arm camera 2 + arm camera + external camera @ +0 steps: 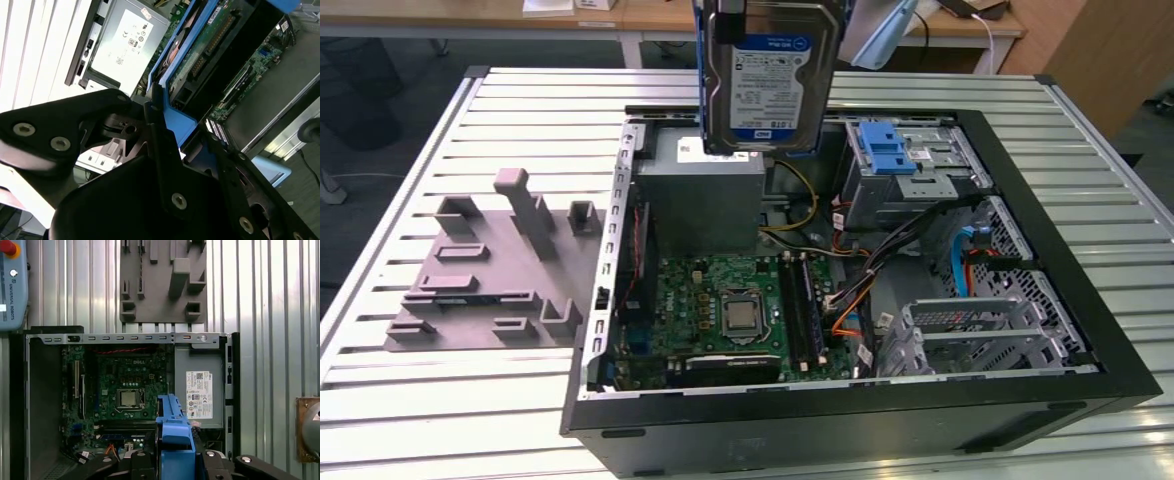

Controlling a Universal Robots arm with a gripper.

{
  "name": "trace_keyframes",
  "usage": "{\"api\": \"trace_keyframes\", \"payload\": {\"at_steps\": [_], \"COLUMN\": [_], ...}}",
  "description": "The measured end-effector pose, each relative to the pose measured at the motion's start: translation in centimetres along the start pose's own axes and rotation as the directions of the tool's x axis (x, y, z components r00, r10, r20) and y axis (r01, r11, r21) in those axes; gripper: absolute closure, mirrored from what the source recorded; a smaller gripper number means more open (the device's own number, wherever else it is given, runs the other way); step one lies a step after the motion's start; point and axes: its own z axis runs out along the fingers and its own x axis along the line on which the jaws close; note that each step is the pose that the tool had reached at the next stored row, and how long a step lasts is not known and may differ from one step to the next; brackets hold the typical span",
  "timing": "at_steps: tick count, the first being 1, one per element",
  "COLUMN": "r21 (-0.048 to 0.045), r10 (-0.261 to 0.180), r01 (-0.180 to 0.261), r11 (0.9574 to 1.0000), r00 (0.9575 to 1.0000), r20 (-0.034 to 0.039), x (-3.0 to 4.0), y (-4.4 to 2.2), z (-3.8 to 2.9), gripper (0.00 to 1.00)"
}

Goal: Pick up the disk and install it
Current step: 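Pick up the disk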

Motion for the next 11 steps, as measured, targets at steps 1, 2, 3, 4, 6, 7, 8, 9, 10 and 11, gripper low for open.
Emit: {"api": "trace_keyframes", "payload": {"at_steps": [1,2,3,4,6,7,8,9,10,11], "r21": [-0.0001,-0.0001,-0.0001,0.0,0.0,0.0,0.0,0.0,0.0,0.0], "r10": [0.0,0.0,0.0,0.0,0.0,0.0,0.0,0.0,0.0,0.0], "r01": [0.0,0.0,0.0,0.0,0.0,0.0,0.0,0.0,0.0,0.0], "r11": [1.0,1.0,1.0,1.0,1.0,1.0,1.0,1.0,1.0,1.0], "r00": [1.0,1.0,1.0,1.0,1.0,1.0,1.0,1.0,1.0,1.0], "r20": [-0.0002,-0.0002,-0.0003,-0.0003,-0.0006,-0.0007,-0.0009,-0.001,-0.0013,-0.0015], "x": [0.06,0.12,0.18,0.23,0.34,0.39,0.44,0.49,0.53,0.57], "y": [0.0,-0.01,-0.01,-0.01,-0.01,-0.01,-0.01,-0.01,-0.02,-0.02], "z": [-0.01,0.0,-0.01,0.0,0.0,-0.01,-0.01,-0.01,-0.01,-0.01], "gripper": [0.64,0.64,0.64,0.64,0.64,0.64,0.64,0.64,0.64,0.64]}}
